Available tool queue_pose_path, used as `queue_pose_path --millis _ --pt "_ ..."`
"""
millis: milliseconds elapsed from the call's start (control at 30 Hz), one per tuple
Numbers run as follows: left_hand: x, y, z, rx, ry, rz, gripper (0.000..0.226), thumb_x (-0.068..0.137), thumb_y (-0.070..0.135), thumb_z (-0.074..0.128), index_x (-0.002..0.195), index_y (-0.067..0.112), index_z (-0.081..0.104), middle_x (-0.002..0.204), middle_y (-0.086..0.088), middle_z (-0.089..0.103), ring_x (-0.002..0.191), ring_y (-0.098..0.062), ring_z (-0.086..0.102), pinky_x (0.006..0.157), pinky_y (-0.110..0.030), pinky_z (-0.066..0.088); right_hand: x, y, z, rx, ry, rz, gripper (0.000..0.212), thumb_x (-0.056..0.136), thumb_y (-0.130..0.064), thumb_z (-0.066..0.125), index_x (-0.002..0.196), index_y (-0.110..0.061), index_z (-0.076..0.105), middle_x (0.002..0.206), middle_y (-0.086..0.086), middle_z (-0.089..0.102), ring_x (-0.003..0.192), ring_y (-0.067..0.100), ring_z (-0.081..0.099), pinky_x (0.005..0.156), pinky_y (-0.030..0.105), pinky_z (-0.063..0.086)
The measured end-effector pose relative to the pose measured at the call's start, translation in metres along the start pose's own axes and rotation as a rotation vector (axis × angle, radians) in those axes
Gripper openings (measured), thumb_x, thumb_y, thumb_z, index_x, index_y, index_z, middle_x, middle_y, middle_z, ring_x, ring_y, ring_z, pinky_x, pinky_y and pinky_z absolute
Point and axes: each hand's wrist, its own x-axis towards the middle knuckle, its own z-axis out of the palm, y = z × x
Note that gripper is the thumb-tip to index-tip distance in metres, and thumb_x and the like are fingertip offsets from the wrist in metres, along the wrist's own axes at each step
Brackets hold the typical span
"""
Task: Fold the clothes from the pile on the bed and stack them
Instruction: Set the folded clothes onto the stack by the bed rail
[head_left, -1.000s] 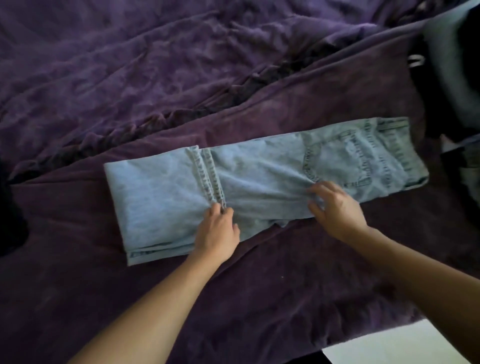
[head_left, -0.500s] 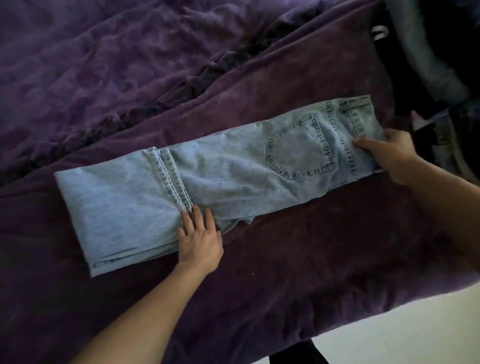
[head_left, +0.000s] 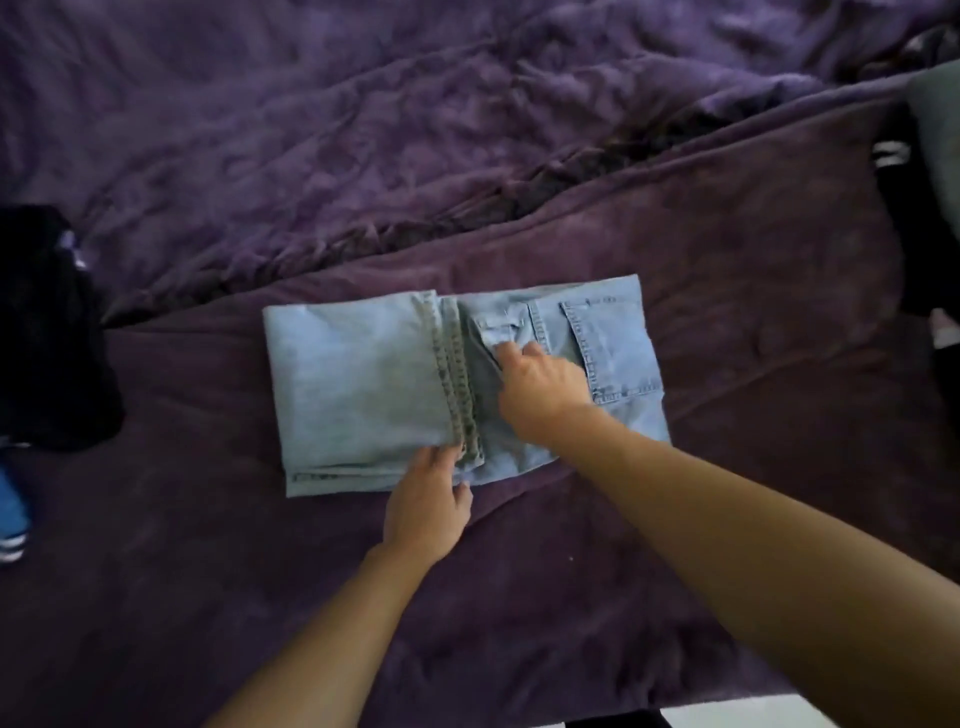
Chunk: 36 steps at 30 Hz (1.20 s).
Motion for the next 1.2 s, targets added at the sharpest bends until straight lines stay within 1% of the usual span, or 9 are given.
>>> queue_pose_path --millis 167,233,300,400,500,667,800,967,1200 --pt "0.001 -0.009 0.002 0.034 -0.063 0.089 0.039 0.092 0.032 0.051 0.129 0.021 0.048 0.125 -0.002 0.047 0.117 -0.023 0.047 0.090 -0.037 0.043 0.010 -0.020 0.058 -0.092 -0.333 0.012 0.063 0.091 -0.041 0.058 0.140 -0.009 0.033 0.140 0.018 0.032 0.127 0.036 0.033 0.099 0.045 0.041" --pt "0.005 -0.005 -0.003 0.099 0.030 0.094 0.032 0.093 0.030 0.048 0.124 0.021 0.051 0.121 -0.003 0.050 0.111 -0.025 0.050 0.088 -0.039 0.041 0.007 -0.005 0.048 0.067 -0.266 -0.061 0.048 0.090 -0.046 0.059 0.125 -0.014 0.052 0.129 0.013 0.048 0.116 0.031 0.048 0.091 0.040 0.047" --pt "0.012 0.000 -0.006 0.099 0.128 0.114 0.035 0.094 0.027 0.046 0.127 0.020 0.050 0.124 -0.004 0.049 0.112 -0.027 0.050 0.088 -0.041 0.041 0.002 0.026 0.031 0.200 0.025 -0.065 0.032 0.091 -0.037 0.058 0.112 -0.014 0.064 0.118 0.009 0.059 0.107 0.027 0.055 0.082 0.033 0.047" --pt "0.029 0.012 -0.005 0.078 0.122 0.196 0.041 0.098 0.025 0.040 0.139 0.021 0.041 0.137 -0.006 0.041 0.120 -0.028 0.044 0.093 -0.042 0.039 0.000 0.085 0.011 0.267 0.420 0.220 0.047 0.083 -0.036 0.065 0.126 -0.018 0.057 0.128 0.010 0.053 0.117 0.033 0.047 0.091 0.044 0.044" --pt "0.042 0.017 0.012 0.208 -0.101 0.241 0.048 0.101 0.027 0.034 0.148 0.022 0.026 0.155 -0.007 0.021 0.140 -0.030 0.024 0.108 -0.046 0.029 0.008 0.125 0.011 0.511 0.181 0.517 0.069 0.077 -0.044 0.073 0.134 -0.014 0.049 0.129 0.009 0.056 0.114 0.029 0.056 0.092 0.044 0.050" --pt "0.058 0.007 0.019 0.258 -0.247 0.242 0.056 0.100 0.029 0.035 0.152 0.024 0.016 0.161 -0.002 0.008 0.145 -0.027 0.011 0.113 -0.049 0.020 -0.004 0.119 0.013 0.878 0.211 0.483 0.028 0.074 -0.029 0.081 0.090 -0.012 0.066 0.090 0.005 0.071 0.076 0.019 0.069 0.064 0.030 0.057" --pt "0.052 -0.004 -0.005 0.066 -0.210 0.270 0.044 0.098 0.026 0.042 0.140 0.016 0.045 0.144 -0.010 0.041 0.128 -0.031 0.042 0.101 -0.042 0.040 -0.036 0.062 -0.023 0.925 0.301 0.269 0.022 0.076 -0.025 0.076 0.093 -0.015 0.065 0.084 -0.001 0.071 0.073 0.015 0.070 0.053 0.025 0.057" --pt "0.017 -0.054 -0.055 -0.497 0.251 -0.018 0.020 0.092 0.006 0.052 0.101 0.006 0.070 0.099 -0.013 0.069 0.091 -0.029 0.065 0.078 -0.035 0.051 -0.043 -0.054 -0.058 0.543 0.220 0.063 0.030 0.070 -0.042 0.071 0.081 -0.022 0.051 0.076 -0.009 0.060 0.069 0.013 0.058 0.056 0.031 0.043" --pt "-0.034 -0.192 -0.087 -0.390 0.412 -0.340 0.020 0.089 0.002 0.053 0.099 0.007 0.070 0.098 -0.012 0.070 0.092 -0.031 0.065 0.082 -0.036 0.048 0.028 -0.218 0.021 0.192 -0.009 -0.078 0.047 0.081 -0.043 0.065 0.109 -0.009 0.046 0.112 0.017 0.062 0.103 0.038 0.059 0.071 0.037 0.038"
